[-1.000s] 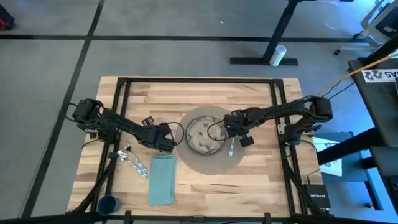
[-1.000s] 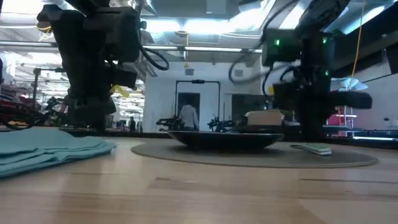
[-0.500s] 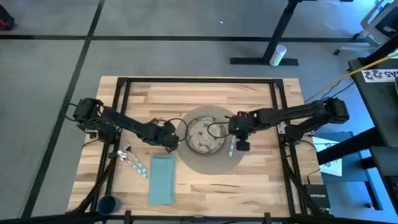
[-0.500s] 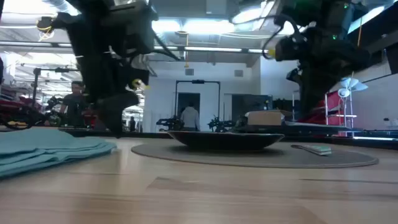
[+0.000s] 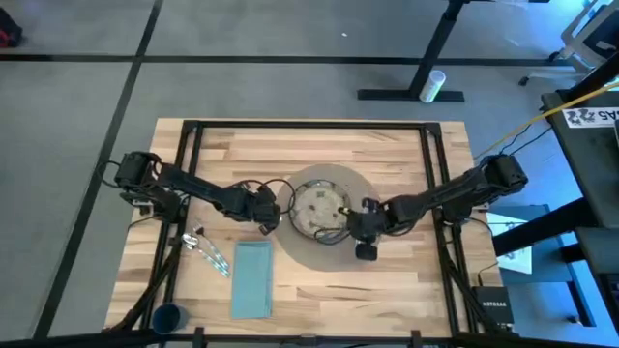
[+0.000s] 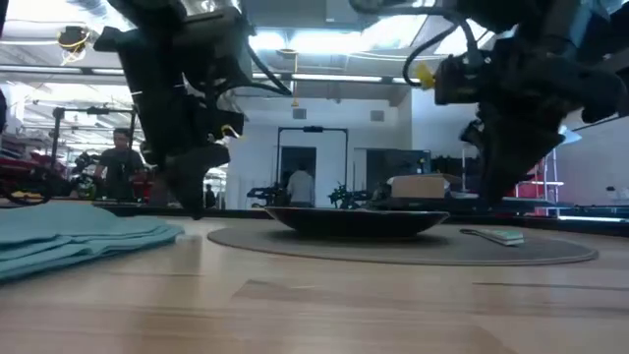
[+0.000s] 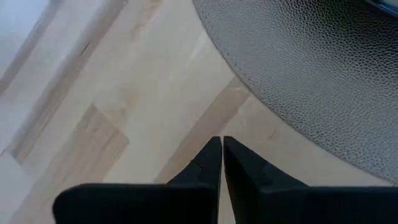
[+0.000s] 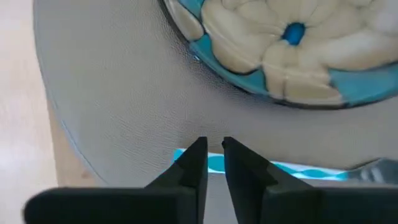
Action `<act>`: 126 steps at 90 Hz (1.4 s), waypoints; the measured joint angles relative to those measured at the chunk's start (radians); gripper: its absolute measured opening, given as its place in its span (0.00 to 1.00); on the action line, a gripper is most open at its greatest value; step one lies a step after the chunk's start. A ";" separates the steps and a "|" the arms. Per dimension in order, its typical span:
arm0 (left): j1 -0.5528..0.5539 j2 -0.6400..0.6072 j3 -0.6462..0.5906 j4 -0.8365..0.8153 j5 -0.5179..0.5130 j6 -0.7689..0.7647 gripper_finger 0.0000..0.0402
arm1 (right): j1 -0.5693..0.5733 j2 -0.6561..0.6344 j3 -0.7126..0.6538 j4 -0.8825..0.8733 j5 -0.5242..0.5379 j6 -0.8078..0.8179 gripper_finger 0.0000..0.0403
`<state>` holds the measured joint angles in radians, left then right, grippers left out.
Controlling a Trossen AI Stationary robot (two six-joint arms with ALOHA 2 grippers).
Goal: Set table place
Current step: Put the blue patterned table knife on the brown tablemat to the right of the white patterned plate
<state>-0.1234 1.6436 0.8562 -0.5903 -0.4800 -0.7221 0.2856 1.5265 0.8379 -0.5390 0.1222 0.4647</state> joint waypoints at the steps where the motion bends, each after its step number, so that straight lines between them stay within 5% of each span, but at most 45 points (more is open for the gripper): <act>1: 0.000 0.000 0.000 0.000 0.000 -0.003 0.00 | 0.002 0.000 0.000 0.001 0.006 0.011 0.09; 48: 0.058 0.000 0.000 0.002 0.062 -0.057 0.00 | 0.002 -0.001 0.001 0.003 0.155 0.489 0.36; 76: 0.066 0.000 0.000 0.002 0.096 -0.028 0.00 | 0.002 -0.001 0.001 -0.097 0.186 0.756 0.36; 126: 0.066 0.000 0.000 0.009 0.096 -0.028 0.00 | -0.020 0.122 0.004 -0.096 0.101 0.813 0.33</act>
<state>-0.0570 1.6436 0.8562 -0.5813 -0.3840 -0.7506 0.2659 1.6482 0.8422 -0.6348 0.2229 1.2772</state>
